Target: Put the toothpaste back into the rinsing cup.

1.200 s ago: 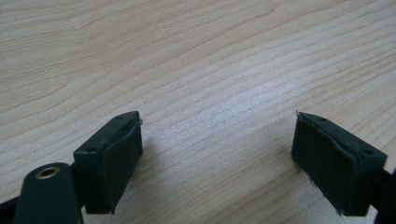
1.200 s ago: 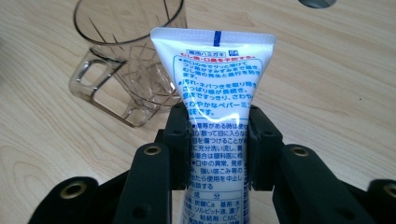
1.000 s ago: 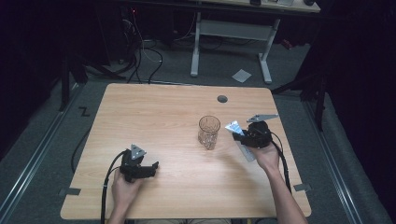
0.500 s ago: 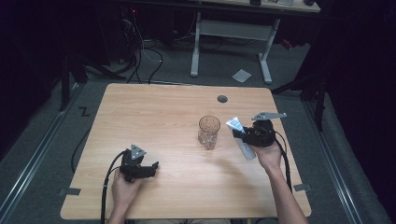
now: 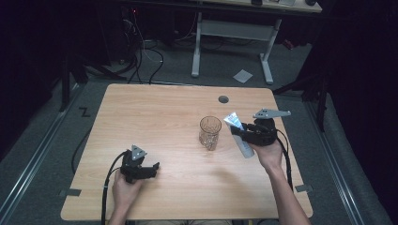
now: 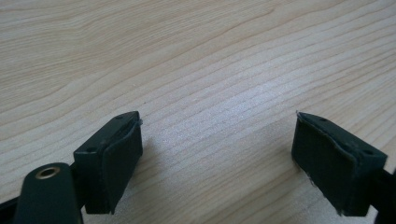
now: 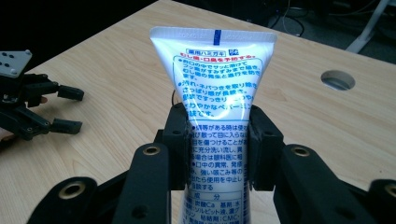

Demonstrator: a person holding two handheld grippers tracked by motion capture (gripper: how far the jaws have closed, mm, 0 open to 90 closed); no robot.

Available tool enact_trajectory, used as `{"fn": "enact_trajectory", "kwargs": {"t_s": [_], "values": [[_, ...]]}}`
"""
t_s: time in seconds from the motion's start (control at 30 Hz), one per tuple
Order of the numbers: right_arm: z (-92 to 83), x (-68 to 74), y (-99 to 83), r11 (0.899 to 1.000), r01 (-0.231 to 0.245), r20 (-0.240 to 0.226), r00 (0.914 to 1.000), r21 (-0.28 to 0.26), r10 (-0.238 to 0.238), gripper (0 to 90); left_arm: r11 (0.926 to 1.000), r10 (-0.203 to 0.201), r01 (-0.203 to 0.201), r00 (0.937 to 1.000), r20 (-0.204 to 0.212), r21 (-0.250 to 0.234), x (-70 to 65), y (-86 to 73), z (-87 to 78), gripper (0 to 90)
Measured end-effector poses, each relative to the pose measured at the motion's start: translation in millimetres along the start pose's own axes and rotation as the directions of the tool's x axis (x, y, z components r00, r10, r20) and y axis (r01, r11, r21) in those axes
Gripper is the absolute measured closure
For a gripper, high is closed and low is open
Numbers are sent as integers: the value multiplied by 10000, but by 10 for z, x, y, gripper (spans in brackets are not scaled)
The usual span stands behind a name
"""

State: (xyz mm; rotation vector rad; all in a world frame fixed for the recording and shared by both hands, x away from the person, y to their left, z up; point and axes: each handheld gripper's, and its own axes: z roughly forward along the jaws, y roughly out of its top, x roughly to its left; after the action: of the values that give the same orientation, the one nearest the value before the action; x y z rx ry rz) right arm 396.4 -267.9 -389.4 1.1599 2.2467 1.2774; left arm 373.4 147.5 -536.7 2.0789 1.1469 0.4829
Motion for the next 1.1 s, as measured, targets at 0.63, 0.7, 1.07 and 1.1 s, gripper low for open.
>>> {"fn": "enact_trajectory", "kwargs": {"t_s": [0.63, 0.7, 1.07, 1.1], "values": [[180, 177, 324, 9984, 479, -183, 9987, -315, -485, 656, 10000, 3, -3, 10000, 4, -6, 0, 0, 1, 166], [215, 181, 335, 9985, 459, -176, 9988, -282, -464, 656, 10000, -2, 2, 10000, 6, -9, 0, 0, 1, 166], [441, 202, 386, 9995, 282, -224, 9993, -149, -286, 655, 10000, 2, -2, 10000, 5, -6, 0, 0, 1, 166], [448, 201, 393, 9994, 267, -240, 9993, -197, -272, 654, 10000, 3, -3, 10000, 9, -6, 0, 0, 0, 165]]}}
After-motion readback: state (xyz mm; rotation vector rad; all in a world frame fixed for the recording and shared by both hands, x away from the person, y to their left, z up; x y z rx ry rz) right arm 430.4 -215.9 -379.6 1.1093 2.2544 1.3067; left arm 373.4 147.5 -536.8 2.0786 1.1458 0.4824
